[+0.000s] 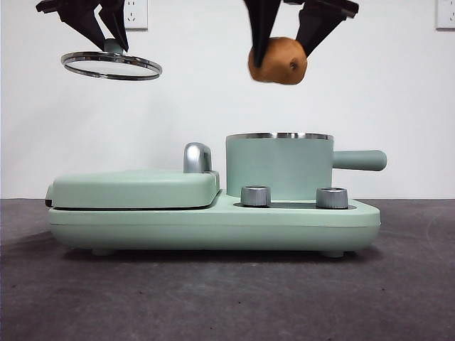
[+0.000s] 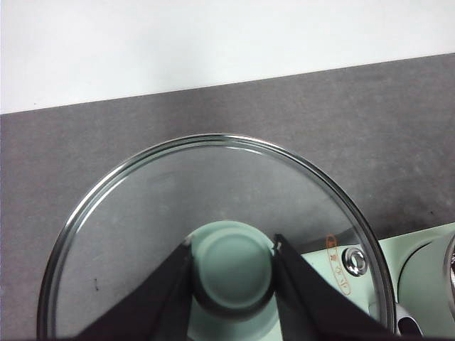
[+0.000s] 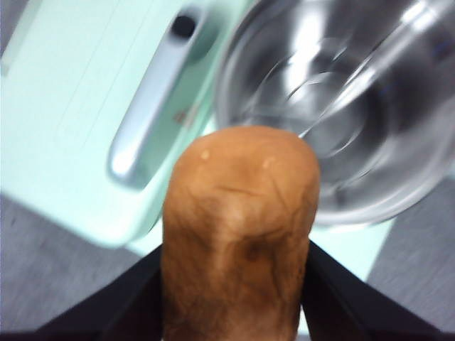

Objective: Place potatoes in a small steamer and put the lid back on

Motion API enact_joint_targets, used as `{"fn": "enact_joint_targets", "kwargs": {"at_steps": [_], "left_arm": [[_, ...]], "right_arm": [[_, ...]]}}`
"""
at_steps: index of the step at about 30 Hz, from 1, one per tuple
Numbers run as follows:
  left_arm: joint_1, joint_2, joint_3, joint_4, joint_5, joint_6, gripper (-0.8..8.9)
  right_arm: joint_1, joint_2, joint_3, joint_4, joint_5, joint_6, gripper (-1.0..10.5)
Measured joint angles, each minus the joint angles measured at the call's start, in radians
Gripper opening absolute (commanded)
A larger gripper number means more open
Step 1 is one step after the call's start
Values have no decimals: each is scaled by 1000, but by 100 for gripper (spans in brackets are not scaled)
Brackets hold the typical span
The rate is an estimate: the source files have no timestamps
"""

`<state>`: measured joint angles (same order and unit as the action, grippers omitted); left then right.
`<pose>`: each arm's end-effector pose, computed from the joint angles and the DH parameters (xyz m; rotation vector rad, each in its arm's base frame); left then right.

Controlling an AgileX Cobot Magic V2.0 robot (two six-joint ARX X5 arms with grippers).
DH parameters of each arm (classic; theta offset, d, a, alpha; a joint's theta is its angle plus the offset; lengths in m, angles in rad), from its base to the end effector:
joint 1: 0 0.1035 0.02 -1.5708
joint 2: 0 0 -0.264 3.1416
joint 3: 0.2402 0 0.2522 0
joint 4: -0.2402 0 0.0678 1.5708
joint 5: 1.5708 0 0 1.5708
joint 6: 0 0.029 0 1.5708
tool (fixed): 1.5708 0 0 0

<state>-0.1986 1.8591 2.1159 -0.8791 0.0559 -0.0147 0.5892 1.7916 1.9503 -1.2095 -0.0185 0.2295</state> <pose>0.3873 -0.0796 0.4205 0.0303 0.6241 -0.2416 0.2976 0.1996 0.3750 -0.0968 1.0748 0.4277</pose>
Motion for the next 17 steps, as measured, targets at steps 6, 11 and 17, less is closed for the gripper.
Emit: {"fn": "enact_joint_targets", "kwargs": {"at_steps": [6, 11, 17], "left_arm": [[-1, 0, 0, 0, 0, 0, 9], [-2, 0, 0, 0, 0, 0, 9], [-10, 0, 0, -8, 0, 0, 9]], "right_arm": [[-53, 133, 134, -35, -3, -53, 182], [-91, 236, 210, -29, -3, -84, 182], [-127, 324, 265, -21, -3, -96, 182]]}}
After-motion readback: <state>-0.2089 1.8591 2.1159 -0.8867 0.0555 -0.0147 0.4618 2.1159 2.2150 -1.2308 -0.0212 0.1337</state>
